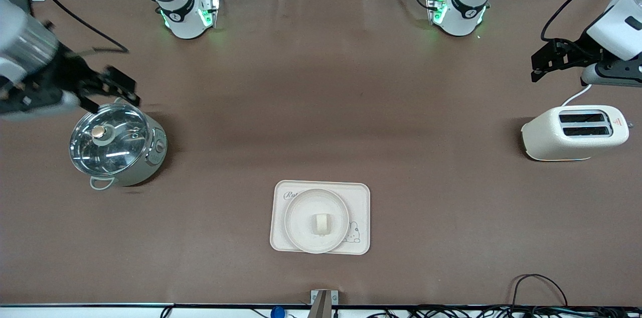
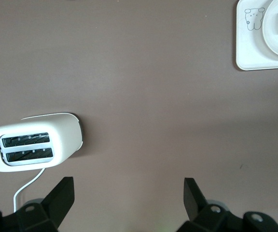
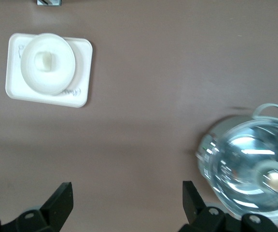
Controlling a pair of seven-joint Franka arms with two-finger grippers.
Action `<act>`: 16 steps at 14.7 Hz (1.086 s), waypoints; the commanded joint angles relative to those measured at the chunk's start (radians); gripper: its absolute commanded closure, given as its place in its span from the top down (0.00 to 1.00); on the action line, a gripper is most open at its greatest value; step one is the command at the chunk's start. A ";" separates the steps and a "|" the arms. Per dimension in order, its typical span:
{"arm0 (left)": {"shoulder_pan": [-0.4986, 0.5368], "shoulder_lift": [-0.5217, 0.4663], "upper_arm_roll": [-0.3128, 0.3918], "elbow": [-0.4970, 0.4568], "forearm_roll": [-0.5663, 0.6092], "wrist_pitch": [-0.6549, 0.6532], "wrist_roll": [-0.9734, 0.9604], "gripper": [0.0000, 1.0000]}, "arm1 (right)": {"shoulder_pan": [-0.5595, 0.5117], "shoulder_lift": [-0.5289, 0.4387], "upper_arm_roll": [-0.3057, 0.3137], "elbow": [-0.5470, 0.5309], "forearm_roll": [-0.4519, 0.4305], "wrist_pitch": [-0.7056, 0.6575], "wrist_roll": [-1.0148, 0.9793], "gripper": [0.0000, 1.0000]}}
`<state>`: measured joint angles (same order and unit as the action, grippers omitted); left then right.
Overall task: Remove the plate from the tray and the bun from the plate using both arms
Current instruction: 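Move the right gripper from rest toward the white plate on the tray, then lower the right gripper onto the plate rim and close it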
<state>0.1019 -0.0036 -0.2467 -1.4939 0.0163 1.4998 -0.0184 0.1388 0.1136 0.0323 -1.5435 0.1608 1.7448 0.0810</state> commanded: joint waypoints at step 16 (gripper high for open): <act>0.004 0.099 0.014 0.015 -0.004 0.072 0.002 1.00 | 0.297 0.716 -0.006 0.201 0.279 0.702 0.447 1.00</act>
<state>0.1049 0.0812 -0.2360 -1.4936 0.0163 1.5551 -0.0185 0.4225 0.7568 0.0324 -1.4064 0.4162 2.4100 0.5124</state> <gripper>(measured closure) 0.000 0.000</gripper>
